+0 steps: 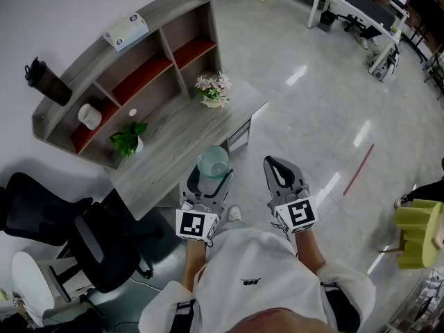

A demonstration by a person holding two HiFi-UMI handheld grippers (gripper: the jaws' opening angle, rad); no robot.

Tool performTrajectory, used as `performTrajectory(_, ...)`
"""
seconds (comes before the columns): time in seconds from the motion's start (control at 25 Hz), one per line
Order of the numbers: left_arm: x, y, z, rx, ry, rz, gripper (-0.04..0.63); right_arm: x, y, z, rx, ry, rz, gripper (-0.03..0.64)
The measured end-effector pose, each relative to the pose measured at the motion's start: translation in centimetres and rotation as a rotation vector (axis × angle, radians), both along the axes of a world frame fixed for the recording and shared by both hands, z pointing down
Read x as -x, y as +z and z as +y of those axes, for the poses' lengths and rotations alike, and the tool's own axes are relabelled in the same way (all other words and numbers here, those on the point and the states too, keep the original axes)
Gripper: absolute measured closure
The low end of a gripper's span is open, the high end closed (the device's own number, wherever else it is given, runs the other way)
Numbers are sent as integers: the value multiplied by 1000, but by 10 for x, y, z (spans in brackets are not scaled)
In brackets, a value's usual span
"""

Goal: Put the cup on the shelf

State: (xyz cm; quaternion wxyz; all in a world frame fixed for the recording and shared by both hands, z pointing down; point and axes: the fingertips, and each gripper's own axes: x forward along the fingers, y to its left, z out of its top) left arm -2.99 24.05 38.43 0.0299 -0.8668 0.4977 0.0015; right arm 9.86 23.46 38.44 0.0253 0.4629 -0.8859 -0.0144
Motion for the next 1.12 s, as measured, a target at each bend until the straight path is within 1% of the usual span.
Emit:
performTrajectory(0.36, 22, 8, -42, 12, 25, 8, 236, 23, 7, -41, 18, 25, -1, 585)
performTrajectory(0.52, 30, 10, -58, 4, 33, 5, 236, 33, 9, -55, 15, 31, 5, 584)
performTrajectory(0.64, 35, 13, -69, 22, 42, 13, 236, 40, 14, -65, 26, 43, 0, 584)
performTrajectory(0.76, 42, 18, -80, 13, 53, -1, 236, 45, 16, -74, 24, 50, 3, 584)
performTrajectory(0.96, 43, 24, -95, 29, 67, 2, 236, 45, 17, -85, 26, 70, 9, 586)
performTrajectory(1.12, 41, 23, -106, 18, 73, 3, 236, 42, 18, -94, 31, 83, 12, 586)
